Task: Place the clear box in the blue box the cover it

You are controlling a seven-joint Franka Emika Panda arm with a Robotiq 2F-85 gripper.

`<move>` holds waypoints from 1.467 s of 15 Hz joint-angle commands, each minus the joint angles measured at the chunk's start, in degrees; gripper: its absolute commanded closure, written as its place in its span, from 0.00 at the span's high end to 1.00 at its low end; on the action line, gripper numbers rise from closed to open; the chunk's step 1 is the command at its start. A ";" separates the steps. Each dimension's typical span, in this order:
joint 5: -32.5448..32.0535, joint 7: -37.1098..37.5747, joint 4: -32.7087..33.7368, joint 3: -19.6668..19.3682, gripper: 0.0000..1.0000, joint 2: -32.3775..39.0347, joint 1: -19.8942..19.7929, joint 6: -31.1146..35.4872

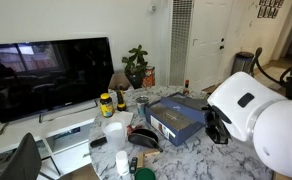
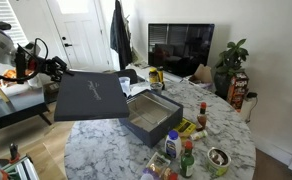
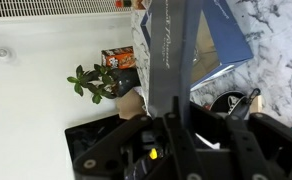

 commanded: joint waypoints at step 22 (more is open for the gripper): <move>-38.60 -8.04 -0.24 -3.67 0.02 13.63 -24.41 25.98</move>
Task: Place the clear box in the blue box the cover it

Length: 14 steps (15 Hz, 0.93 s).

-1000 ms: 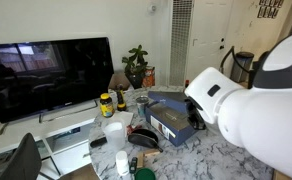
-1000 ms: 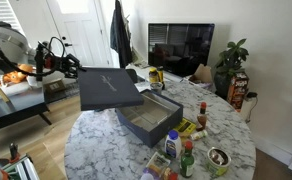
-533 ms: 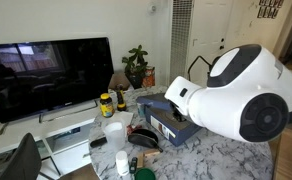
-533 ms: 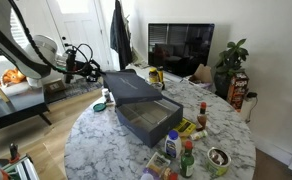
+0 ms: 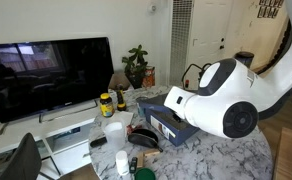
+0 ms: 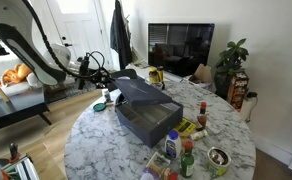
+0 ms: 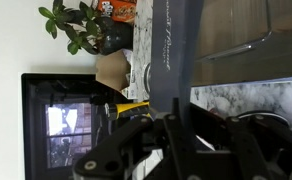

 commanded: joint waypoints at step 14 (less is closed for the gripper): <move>-3.09 -7.36 0.61 -0.18 0.02 2.60 -3.66 4.82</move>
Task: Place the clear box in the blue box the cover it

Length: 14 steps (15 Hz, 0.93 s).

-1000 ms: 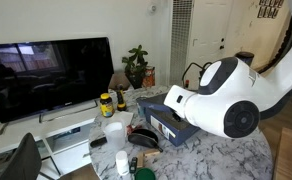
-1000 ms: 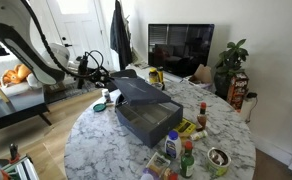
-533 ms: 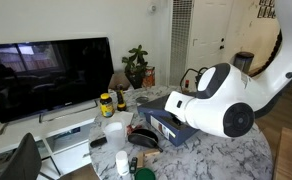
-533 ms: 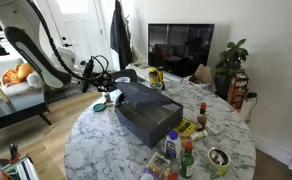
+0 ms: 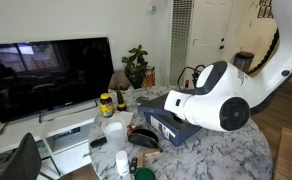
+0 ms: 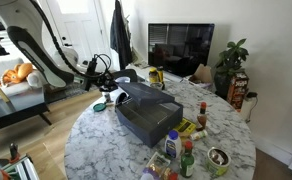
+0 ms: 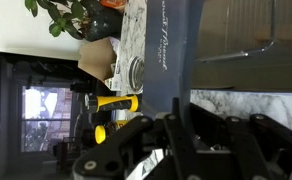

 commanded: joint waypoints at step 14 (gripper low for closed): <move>12.16 -9.87 1.82 0.72 0.40 2.07 0.67 -5.41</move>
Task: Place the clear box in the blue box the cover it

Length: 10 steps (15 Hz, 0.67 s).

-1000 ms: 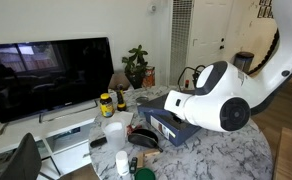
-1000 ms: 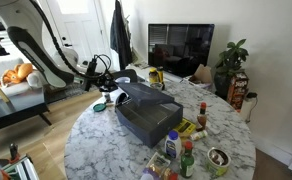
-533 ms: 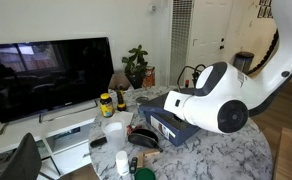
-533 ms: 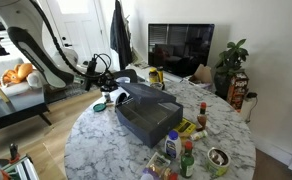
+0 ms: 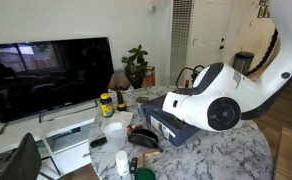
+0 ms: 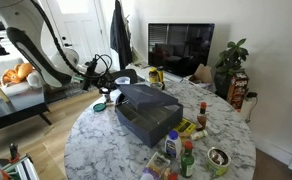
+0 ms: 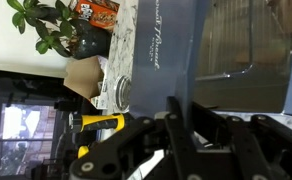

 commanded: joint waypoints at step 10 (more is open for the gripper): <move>10.92 -7.30 1.26 0.27 1.00 1.29 0.41 -0.66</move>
